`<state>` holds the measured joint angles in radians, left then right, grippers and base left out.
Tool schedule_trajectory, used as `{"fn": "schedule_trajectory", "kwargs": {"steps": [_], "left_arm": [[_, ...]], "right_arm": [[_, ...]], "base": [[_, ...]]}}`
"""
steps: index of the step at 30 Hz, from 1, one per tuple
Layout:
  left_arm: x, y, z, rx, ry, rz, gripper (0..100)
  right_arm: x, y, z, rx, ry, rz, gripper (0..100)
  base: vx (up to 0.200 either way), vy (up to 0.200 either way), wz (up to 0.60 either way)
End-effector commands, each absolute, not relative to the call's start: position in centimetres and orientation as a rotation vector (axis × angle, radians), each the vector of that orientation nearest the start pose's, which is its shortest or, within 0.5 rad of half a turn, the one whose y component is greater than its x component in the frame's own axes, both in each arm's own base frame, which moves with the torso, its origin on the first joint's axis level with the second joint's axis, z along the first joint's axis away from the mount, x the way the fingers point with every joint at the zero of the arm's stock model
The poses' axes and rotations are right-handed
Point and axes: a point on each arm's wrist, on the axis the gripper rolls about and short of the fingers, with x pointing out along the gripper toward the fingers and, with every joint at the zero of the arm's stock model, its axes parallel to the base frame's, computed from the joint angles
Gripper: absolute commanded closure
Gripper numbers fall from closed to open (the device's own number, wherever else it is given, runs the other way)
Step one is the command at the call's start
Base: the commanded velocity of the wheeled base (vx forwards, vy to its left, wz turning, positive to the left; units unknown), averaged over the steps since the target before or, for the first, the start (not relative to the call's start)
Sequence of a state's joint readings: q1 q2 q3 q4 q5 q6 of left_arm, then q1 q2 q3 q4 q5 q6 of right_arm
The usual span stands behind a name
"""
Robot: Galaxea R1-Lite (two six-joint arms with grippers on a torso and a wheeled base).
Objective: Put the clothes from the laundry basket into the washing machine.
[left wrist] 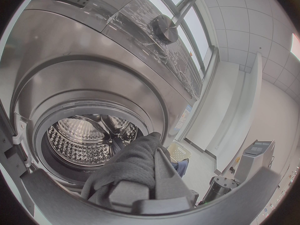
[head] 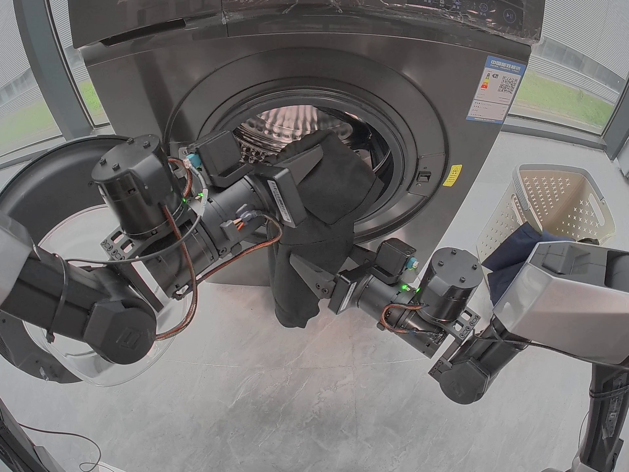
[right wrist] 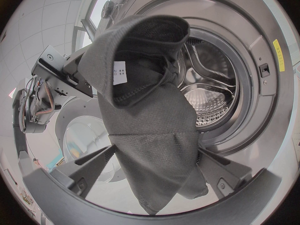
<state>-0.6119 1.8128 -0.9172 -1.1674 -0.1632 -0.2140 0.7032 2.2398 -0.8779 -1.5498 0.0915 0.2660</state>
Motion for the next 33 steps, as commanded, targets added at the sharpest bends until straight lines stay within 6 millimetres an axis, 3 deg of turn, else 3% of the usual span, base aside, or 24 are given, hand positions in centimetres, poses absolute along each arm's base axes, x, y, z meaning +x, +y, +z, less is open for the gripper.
{"fn": "schedule_trajectory", "kwargs": {"steps": [1,11,16,24,33], "left_arm": [[27.5,-19.7,22.9,-0.265,-0.188,-0.797,100],[27.6,-19.5,22.7,-0.266,-0.188,-0.788,100],[27.5,-19.3,22.7,-0.276,-0.21,-0.779,100],[27.0,-19.0,23.4,-0.316,-0.252,-0.782,100],[26.4,-18.9,22.2,-0.313,-0.225,-0.79,100]], "right_arm": [[30.3,26.3,9.7,0.312,-0.083,0.82,100],[29.2,25.3,11.7,0.314,-0.11,0.821,100],[28.1,22.9,13.2,0.306,-0.118,0.771,100],[28.9,18.3,14.5,0.269,-0.151,0.627,100],[29.0,16.3,16.5,0.277,-0.218,0.574,100]], "base": [[0.0,0.0,0.0],[0.0,0.0,0.0],[0.0,0.0,0.0],[0.0,0.0,0.0],[0.0,0.0,0.0]]}}
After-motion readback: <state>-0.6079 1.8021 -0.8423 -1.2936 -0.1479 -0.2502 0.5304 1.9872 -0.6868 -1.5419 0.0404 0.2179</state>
